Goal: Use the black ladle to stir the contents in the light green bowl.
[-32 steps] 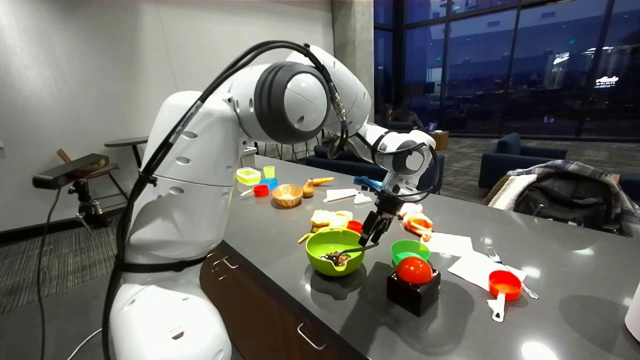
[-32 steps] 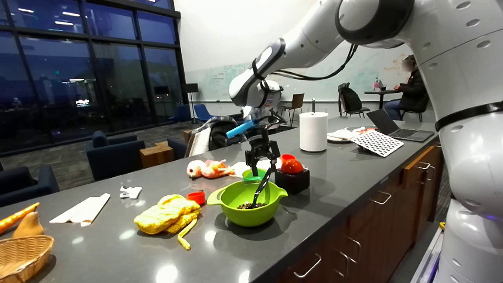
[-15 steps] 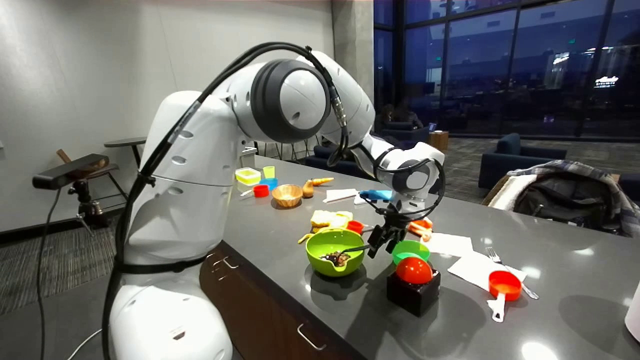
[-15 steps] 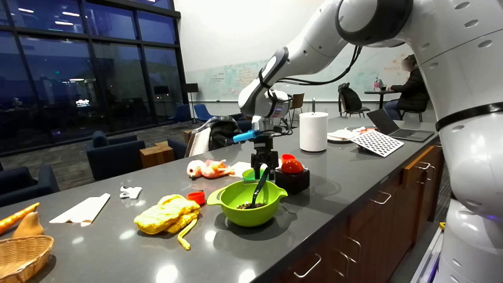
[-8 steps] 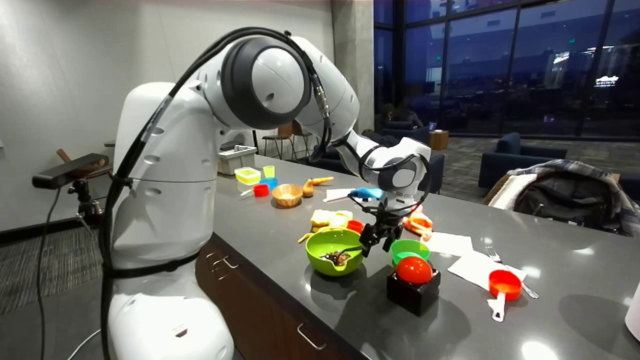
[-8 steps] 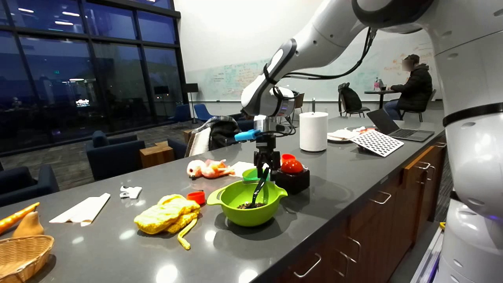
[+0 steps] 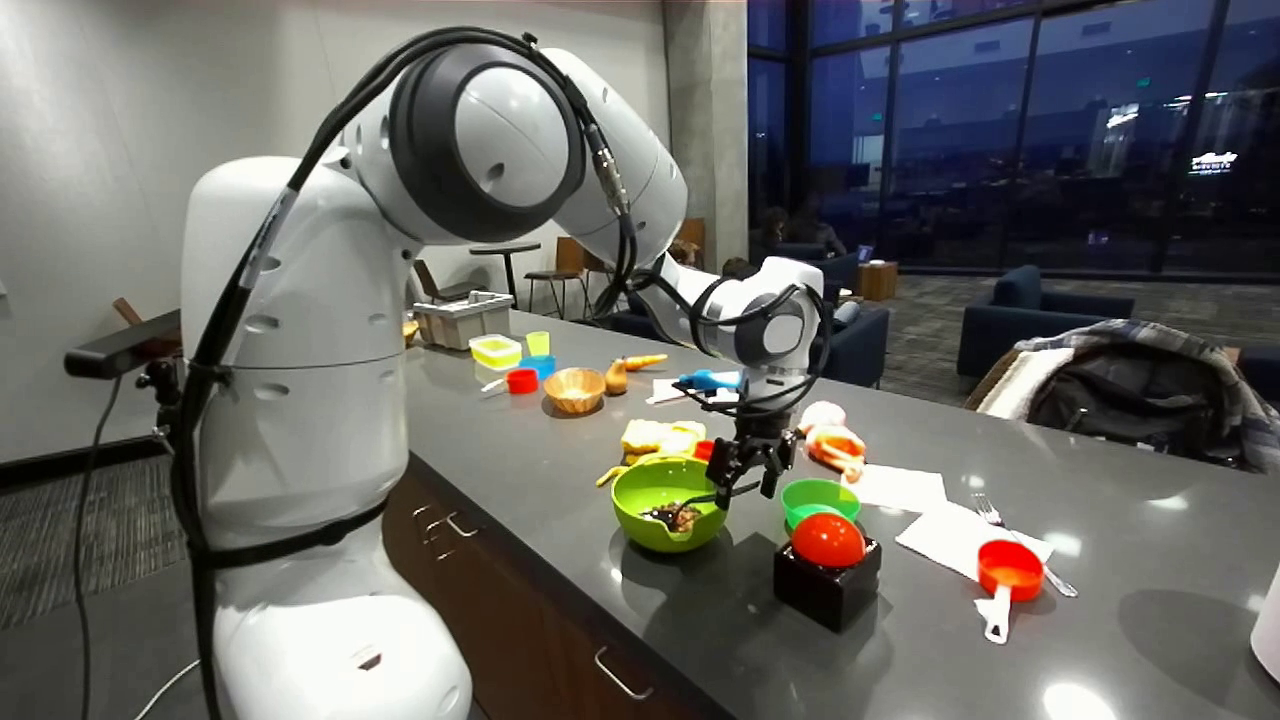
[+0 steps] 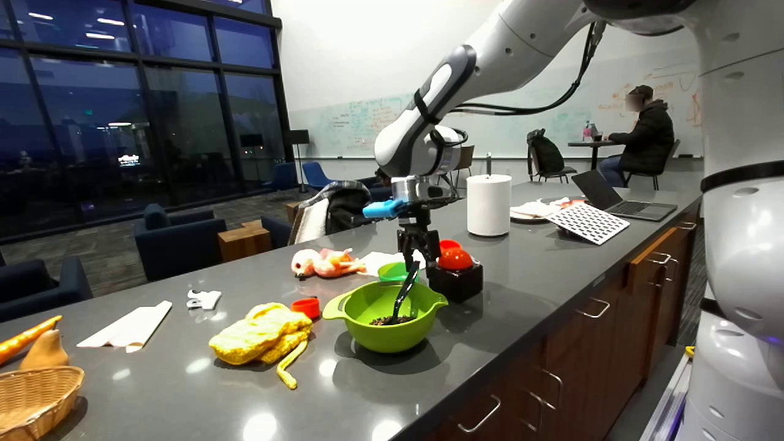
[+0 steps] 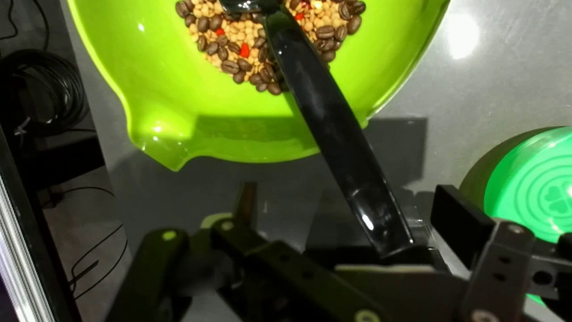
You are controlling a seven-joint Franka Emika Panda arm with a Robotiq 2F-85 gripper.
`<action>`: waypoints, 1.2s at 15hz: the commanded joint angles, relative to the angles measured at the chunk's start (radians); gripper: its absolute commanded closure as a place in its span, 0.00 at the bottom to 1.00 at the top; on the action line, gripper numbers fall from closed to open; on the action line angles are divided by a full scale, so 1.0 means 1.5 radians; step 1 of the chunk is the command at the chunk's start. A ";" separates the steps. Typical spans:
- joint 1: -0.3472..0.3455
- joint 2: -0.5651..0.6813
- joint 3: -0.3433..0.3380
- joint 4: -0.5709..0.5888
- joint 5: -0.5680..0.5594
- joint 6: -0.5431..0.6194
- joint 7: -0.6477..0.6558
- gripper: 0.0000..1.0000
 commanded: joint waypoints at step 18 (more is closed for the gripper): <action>0.034 0.034 0.015 0.048 -0.212 -0.050 0.024 0.00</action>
